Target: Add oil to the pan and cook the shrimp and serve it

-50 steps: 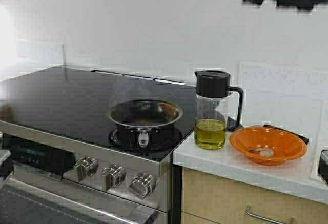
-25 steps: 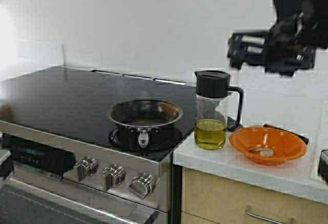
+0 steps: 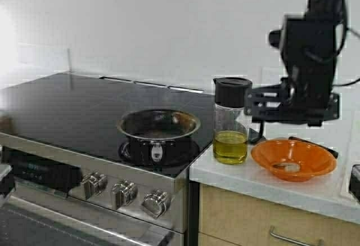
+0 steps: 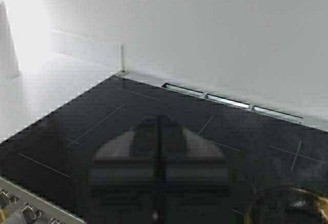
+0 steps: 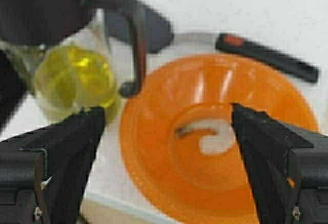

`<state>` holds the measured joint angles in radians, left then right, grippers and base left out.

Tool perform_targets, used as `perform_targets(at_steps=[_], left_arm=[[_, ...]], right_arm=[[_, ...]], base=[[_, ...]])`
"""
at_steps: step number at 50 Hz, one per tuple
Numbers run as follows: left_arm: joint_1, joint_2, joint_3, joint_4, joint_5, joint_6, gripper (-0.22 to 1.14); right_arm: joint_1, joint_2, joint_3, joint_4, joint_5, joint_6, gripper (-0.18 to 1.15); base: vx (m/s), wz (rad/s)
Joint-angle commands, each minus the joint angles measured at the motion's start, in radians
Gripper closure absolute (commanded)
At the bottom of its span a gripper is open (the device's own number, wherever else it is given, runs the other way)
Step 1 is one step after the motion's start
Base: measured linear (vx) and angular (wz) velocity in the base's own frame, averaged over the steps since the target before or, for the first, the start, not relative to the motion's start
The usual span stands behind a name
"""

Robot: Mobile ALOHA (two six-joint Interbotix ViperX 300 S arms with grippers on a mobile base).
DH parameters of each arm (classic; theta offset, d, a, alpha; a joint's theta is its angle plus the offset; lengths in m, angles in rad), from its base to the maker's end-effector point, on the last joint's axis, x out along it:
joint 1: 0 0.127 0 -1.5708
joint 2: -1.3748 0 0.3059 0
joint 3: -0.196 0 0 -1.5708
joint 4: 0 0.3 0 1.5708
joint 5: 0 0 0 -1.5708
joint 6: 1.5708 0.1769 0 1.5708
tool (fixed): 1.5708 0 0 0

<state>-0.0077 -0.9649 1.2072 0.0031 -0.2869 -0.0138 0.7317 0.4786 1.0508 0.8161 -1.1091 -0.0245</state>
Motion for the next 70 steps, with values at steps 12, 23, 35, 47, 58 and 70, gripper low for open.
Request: perform_targets(at_steps=[12, 23, 35, 47, 58, 70], left_arm=[[0.000, 0.005, -0.008, 0.000, -0.005, 0.000, 0.89], [0.002, 0.005, -0.008, 0.002, -0.005, 0.000, 0.89], [0.002, 0.005, -0.006, 0.000, -0.005, -0.002, 0.89], [0.002, 0.006, -0.005, 0.000, -0.005, -0.002, 0.89], [0.002, 0.006, -0.003, 0.000, -0.005, -0.002, 0.89], [0.002, 0.011, -0.005, 0.000, -0.005, -0.002, 0.89]], right_arm=[[0.000, 0.086, -0.095, 0.009, -0.043, -0.012, -0.05], [-0.032, 0.126, -0.146, 0.023, -0.051, -0.017, -0.05], [-0.086, 0.143, -0.176, -0.017, -0.048, -0.021, -0.05], [-0.147, 0.155, -0.212, -0.072, -0.012, -0.023, -0.05], [-0.186, 0.169, -0.258, -0.138, 0.032, -0.025, -0.05], [-0.219, 0.190, -0.302, -0.147, 0.043, -0.025, -0.05]], base=[[0.00, 0.00], [0.00, 0.00], [0.00, 0.00], [0.00, 0.00], [0.00, 0.00], [0.00, 0.00]])
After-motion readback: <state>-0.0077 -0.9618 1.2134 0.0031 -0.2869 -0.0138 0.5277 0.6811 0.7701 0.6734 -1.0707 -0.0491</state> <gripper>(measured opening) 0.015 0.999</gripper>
